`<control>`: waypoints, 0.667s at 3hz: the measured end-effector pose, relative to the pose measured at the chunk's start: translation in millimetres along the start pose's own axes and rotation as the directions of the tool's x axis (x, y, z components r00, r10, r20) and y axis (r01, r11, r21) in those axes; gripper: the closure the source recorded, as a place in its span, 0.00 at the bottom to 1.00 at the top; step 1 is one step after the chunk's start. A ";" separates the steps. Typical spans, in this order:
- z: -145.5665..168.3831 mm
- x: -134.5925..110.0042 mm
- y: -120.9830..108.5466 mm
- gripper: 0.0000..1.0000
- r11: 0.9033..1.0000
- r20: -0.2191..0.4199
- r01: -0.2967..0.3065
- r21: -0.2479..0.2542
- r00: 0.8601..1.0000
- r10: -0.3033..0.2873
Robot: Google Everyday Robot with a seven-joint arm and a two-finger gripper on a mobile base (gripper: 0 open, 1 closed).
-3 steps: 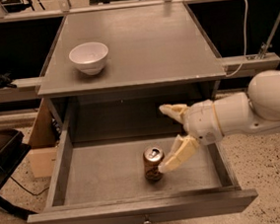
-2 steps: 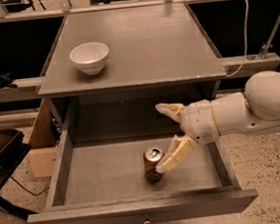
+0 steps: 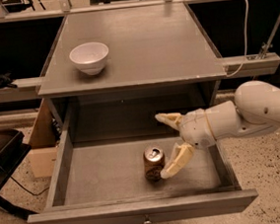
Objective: Pick orange can from top drawer and place on counter
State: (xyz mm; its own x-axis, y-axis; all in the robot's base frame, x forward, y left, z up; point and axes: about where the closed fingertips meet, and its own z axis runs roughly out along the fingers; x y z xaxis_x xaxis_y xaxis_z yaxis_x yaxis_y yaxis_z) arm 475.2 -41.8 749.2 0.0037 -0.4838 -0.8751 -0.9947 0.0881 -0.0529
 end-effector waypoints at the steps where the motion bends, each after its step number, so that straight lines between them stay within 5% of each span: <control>1: 7.7 25.6 -12.0 0.00 0.999 -0.013 0.035 -0.032 0.999 -0.035; 2: 20.6 43.3 -14.2 0.00 0.998 -0.001 0.048 -0.050 0.999 -0.048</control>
Offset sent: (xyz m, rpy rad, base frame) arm 0.0216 -0.0044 -0.0730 0.0045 -0.0241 0.0865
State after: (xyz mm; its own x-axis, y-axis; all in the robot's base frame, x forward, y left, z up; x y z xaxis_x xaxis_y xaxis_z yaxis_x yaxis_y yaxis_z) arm 491.7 -46.0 702.1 0.0517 -0.4883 -0.8712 -0.9972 0.0212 -0.0711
